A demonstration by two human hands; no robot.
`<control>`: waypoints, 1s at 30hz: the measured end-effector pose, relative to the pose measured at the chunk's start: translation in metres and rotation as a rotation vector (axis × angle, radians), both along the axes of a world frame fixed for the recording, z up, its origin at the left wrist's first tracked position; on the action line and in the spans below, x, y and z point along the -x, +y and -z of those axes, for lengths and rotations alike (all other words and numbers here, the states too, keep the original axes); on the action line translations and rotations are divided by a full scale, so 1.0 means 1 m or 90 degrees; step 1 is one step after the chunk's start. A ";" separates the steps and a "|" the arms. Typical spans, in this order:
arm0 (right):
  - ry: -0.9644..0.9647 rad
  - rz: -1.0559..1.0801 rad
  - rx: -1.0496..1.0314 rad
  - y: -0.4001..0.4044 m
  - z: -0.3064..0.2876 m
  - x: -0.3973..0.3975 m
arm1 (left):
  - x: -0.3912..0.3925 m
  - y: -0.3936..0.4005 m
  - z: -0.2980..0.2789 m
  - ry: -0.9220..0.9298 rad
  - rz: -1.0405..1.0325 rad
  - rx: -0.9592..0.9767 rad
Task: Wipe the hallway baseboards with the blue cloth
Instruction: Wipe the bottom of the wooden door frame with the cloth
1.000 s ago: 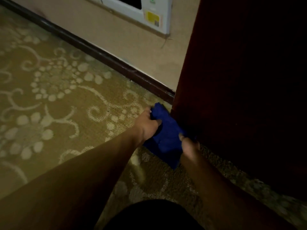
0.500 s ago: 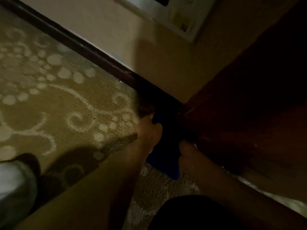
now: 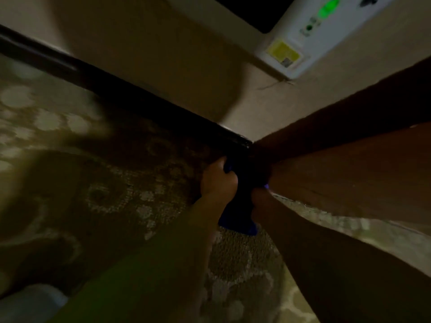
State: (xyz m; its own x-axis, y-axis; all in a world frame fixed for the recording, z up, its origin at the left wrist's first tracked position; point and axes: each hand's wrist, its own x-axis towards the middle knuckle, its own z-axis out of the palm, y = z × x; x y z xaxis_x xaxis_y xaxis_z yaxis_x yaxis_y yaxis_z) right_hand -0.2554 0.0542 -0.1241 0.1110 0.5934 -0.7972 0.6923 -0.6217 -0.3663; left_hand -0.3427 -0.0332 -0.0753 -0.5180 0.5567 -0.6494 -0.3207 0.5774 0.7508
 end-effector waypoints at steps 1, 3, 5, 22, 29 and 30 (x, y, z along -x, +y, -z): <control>0.014 0.035 -0.011 0.000 0.002 -0.001 | 0.002 0.001 0.004 0.014 0.028 0.006; 0.039 0.049 -0.041 -0.001 0.003 -0.006 | 0.002 0.000 0.011 0.043 0.091 0.017; 0.081 0.064 -0.061 0.000 -0.002 -0.011 | 0.002 -0.002 0.017 0.060 0.097 0.007; 0.249 0.149 -0.021 -0.041 -0.020 0.002 | -0.012 0.010 0.005 0.200 0.016 -0.015; 0.502 0.338 0.025 -0.062 -0.033 -0.015 | -0.043 -0.022 -0.001 0.214 -0.048 -0.211; 0.489 0.355 0.009 -0.063 -0.031 -0.012 | -0.032 -0.013 0.005 0.241 -0.011 -0.159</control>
State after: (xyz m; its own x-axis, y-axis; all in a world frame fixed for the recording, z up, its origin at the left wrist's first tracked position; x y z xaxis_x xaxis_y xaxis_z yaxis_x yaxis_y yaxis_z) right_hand -0.2437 -0.0092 -0.0929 -0.1825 0.6035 -0.7762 -0.1335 -0.7973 -0.5886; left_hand -0.3107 -0.0460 -0.0804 -0.7037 0.6614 -0.2595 -0.0055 0.3602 0.9329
